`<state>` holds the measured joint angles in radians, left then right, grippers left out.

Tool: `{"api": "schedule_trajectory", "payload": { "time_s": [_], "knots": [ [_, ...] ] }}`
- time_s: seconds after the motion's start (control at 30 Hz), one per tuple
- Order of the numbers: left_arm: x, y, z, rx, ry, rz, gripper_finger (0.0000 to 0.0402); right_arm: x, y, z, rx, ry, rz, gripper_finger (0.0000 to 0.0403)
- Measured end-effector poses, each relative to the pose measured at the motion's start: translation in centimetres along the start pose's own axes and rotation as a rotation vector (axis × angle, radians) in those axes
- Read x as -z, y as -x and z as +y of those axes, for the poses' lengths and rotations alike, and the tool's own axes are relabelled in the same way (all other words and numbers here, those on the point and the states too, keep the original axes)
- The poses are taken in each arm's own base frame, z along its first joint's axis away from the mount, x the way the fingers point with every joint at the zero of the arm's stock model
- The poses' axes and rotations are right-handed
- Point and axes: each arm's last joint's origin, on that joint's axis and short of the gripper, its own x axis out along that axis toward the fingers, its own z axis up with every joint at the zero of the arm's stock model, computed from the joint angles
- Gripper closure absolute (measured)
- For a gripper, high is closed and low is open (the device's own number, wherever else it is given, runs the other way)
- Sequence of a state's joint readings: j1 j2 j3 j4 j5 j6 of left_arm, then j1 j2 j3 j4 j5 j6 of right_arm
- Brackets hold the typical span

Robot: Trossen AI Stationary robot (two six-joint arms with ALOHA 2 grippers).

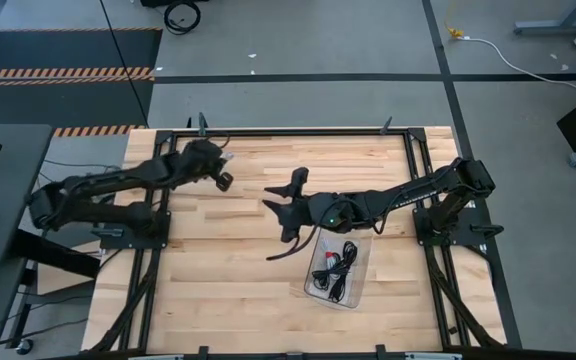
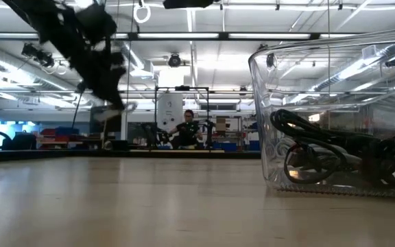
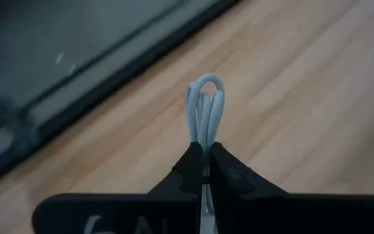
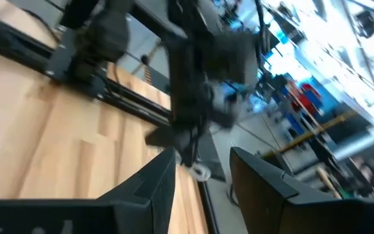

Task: Pick and place USB-C Cables
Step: Put the white USB charger cable into the transparent bin

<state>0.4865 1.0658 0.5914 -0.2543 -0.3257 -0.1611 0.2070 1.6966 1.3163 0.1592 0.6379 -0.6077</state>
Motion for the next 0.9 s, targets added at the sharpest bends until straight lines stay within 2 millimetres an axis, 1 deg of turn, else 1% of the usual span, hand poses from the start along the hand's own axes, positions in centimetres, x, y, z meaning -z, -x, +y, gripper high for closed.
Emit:
{"api": "schedule_trajectory", "payload": {
  "time_s": [0.1, 0.2, 0.3, 0.4, 0.53, 0.63, 0.8, 0.9],
  "knots": [
    [-1.3, 2.8, -1.4, 0.127, -0.014, -0.167, 0.0387, 0.1, 0.0, -0.2, 0.035, -0.042, 0.019, 0.0249],
    [-2.2, 5.7, -2.7, 0.29, -0.032, -0.34, 0.0387, 0.0, -0.2, -0.5, 0.049, -0.109, -0.001, 0.0249],
    [-2.5, 8.1, -3.4, 0.406, -0.04, -0.455, 0.0387, -0.1, -0.5, -0.8, 0.013, -0.192, -0.045, 0.0249],
    [-2.4, 9.7, -3.9, 0.477, -0.064, -0.513, 0.0387, 0.2, -0.9, -1.3, -0.011, -0.26, -0.059, 0.0249],
    [-2.4, 11.0, -4.5, 0.548, -0.069, -0.576, 0.0387, 0.9, -1.7, -2.4, 0.001, -0.392, -0.057, 0.0248],
    [-2.4, 11.6, -5.0, 0.594, -0.081, -0.608, 0.0387, 1.5, -2.3, -3.2, -0.036, -0.459, -0.07, 0.0239],
    [-2.3, 11.8, -5.3, 0.606, -0.124, -0.618, 0.0387, 1.9, -2.8, -3.7, -0.148, -0.531, -0.112, 0.0213],
    [-2.3, 11.8, -5.3, 0.604, -0.128, -0.619, 0.0387, 2.0, -2.9, -3.8, -0.173, -0.54, -0.122, 0.0197]
  ]
}}
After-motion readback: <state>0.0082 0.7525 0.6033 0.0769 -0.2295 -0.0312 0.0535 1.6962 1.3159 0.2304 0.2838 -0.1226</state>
